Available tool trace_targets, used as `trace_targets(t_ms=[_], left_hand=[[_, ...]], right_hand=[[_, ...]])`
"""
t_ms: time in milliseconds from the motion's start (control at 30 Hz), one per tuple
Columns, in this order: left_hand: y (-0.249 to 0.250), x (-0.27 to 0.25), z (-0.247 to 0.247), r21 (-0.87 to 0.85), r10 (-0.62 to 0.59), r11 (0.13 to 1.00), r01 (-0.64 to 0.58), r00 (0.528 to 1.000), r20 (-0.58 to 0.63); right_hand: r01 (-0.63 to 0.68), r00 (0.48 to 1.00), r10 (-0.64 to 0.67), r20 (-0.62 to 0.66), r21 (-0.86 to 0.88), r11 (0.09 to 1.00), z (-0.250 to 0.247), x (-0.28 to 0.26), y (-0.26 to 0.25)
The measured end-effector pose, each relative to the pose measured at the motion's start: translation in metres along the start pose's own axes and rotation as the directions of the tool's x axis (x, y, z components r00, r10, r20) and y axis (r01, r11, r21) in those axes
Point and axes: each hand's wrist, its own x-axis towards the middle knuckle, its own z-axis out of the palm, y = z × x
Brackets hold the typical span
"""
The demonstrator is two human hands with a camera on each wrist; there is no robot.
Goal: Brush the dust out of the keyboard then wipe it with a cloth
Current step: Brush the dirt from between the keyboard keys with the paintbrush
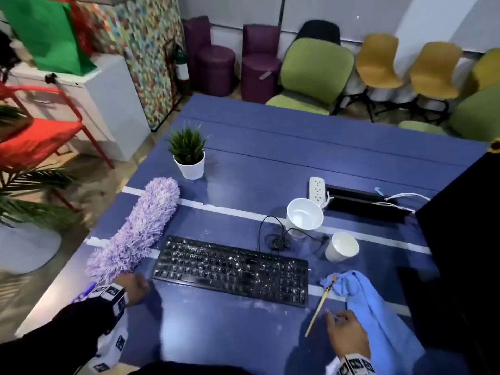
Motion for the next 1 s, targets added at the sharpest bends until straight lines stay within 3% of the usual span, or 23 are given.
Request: trace_targets(t_ms=[33, 67, 167, 300, 400, 667, 767, 900, 1000], left_hand=[[-0.004, 0.007, 0.01, -0.198, -0.013, 0.98, 0.03, 0.996, 0.087], [-0.01, 0.01, 0.018, -0.228, 0.027, 0.973, -0.029, 1.0, -0.009], [-0.022, 0.016, 0.028, -0.096, 0.028, 0.995, -0.033, 0.998, -0.052], [-0.016, 0.012, 0.011, -0.186, -0.055, 0.981, 0.058, 0.998, 0.021], [-0.008, 0.011, -0.008, -0.218, -0.071, 0.972, 0.086, 0.995, 0.076], [-0.006, 0.047, -0.017, -0.401, 0.047, 0.916, -0.008, 0.995, 0.088], [-0.01, 0.077, -0.009, -0.516, 0.086, 0.856, 0.007, 0.984, 0.156], [0.002, 0.079, -0.023, -0.519, 0.086, 0.854, 0.046, 0.97, 0.227], [-0.001, 0.078, -0.029, -0.501, 0.182, 0.864, -0.058, 0.962, 0.203]], right_hand=[[-0.025, 0.999, 0.025, 0.022, 0.001, 1.0, 0.0, 0.003, -0.002], [-0.03, 0.999, 0.03, 0.028, -0.014, 0.999, 0.004, 0.005, -0.001], [-0.045, 0.996, 0.044, 0.072, 0.003, 0.999, 0.019, 0.012, 0.002], [-0.053, 0.996, 0.06, 0.061, -0.113, 0.992, 0.029, 0.025, 0.012], [-0.043, 0.996, 0.051, 0.074, -0.107, 0.993, 0.027, 0.027, 0.008], [0.071, 0.989, -0.089, 0.122, 0.142, 0.987, 0.03, 0.025, -0.038], [0.014, 0.992, -0.031, 0.125, 0.14, 0.99, 0.037, 0.025, -0.045], [0.007, 0.995, -0.022, 0.099, 0.159, 0.987, 0.042, 0.019, -0.046], [0.003, 0.995, -0.023, 0.098, 0.193, 0.981, 0.039, 0.012, -0.045]])
